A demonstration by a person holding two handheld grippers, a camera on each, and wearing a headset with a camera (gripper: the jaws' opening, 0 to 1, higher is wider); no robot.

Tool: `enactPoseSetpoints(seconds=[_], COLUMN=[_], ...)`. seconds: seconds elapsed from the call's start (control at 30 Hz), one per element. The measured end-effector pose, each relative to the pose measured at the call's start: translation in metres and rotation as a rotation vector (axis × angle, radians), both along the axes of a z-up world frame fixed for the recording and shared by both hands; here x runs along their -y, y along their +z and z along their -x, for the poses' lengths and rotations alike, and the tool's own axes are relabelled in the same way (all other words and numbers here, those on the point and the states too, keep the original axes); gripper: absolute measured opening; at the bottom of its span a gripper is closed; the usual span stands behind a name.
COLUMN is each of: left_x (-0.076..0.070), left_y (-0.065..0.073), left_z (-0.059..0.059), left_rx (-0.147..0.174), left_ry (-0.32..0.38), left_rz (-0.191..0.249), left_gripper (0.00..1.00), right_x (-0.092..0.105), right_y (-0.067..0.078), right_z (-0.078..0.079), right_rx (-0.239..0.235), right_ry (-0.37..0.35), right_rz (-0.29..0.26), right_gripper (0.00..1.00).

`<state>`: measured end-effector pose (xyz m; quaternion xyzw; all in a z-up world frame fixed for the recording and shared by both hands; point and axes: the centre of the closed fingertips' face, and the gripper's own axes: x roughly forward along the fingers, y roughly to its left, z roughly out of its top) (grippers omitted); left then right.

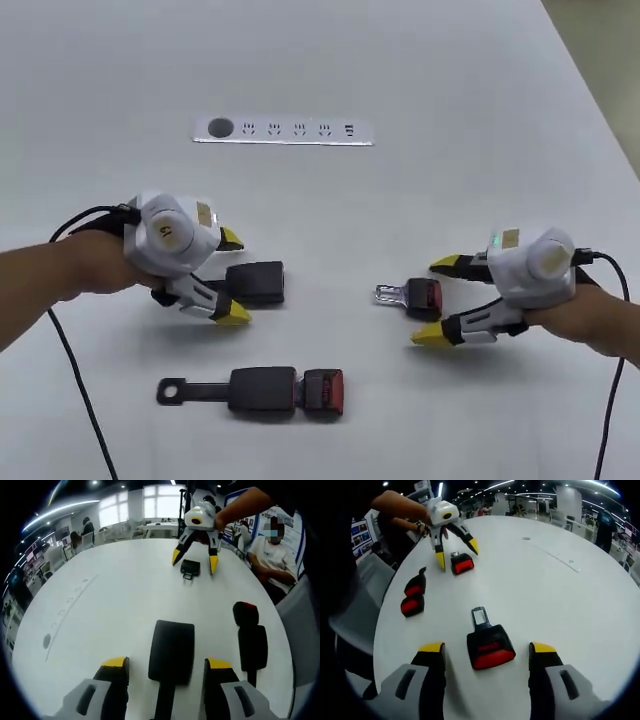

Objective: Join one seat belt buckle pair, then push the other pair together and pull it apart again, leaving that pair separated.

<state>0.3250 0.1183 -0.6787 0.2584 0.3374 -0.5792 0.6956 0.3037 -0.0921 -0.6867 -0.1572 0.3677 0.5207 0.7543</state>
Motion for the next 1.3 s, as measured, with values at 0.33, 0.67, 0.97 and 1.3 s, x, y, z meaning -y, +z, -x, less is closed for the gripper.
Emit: enactPoseSetpoints(seconds=[0.33,0.67,0.97,1.3], left_x=[-0.001,0.0,0.001,-0.001], left_y=[-0.004,-0.002,-0.003,-0.01], left_z=[0.004,0.004,0.003,-0.003], left_rx=[0.004,-0.001,-0.01,-0.019], left_ry=[-0.094,-0.144,-0.156,-0.155], left_rz=[-0.01,-0.036,-0.049,-0.057], left_gripper=[0.47,0.34,0.34,0.33], right_x=[0.002,-0.004,-0.004,-0.027], right_y=[0.003,0.002,-0.006,-0.007], right_z=[0.006,0.003,0.0,-0.001], right_rx=[0.03,0.105,0.069,0.077], right_ry=[0.092,0.133,0.11,0.139], right_rz=[0.031,0.083,0.082,0.066], right_gripper=[0.55,0.36,0.35,0.35])
